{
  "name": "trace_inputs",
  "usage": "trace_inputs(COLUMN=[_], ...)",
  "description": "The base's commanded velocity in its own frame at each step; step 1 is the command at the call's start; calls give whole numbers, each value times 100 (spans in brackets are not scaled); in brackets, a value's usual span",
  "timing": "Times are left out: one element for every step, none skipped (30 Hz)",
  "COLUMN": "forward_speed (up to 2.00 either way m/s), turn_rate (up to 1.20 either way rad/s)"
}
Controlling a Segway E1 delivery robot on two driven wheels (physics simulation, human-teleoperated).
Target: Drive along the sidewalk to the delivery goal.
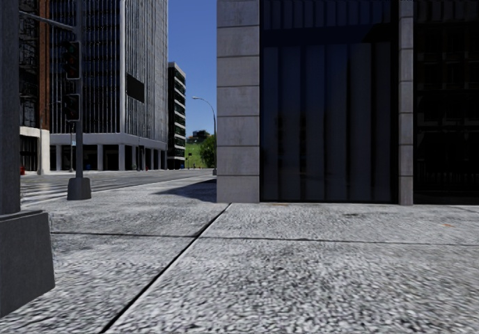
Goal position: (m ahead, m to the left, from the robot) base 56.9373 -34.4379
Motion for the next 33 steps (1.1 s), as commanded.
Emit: trace_inputs(forward_speed=[135, 135, 135, 135, 135, 135, 135, 135, 135, 135, 135, 135, 135, 135, 135, 135, 135, 135, 135, 135, 135, 135, 135, 135, 135, 135, 135, 135, 135, 135, 135, 135, 135], turn_rate=[0, 0, 0, 0, 0, 0, 0, 0, 0, 0, 0, 0, 0, 0, 0, 0, 0, 0, 0, 0, 0, 0, 0, 0, 0, 8, 16, 22, 30, 30, 44, 55, 58])
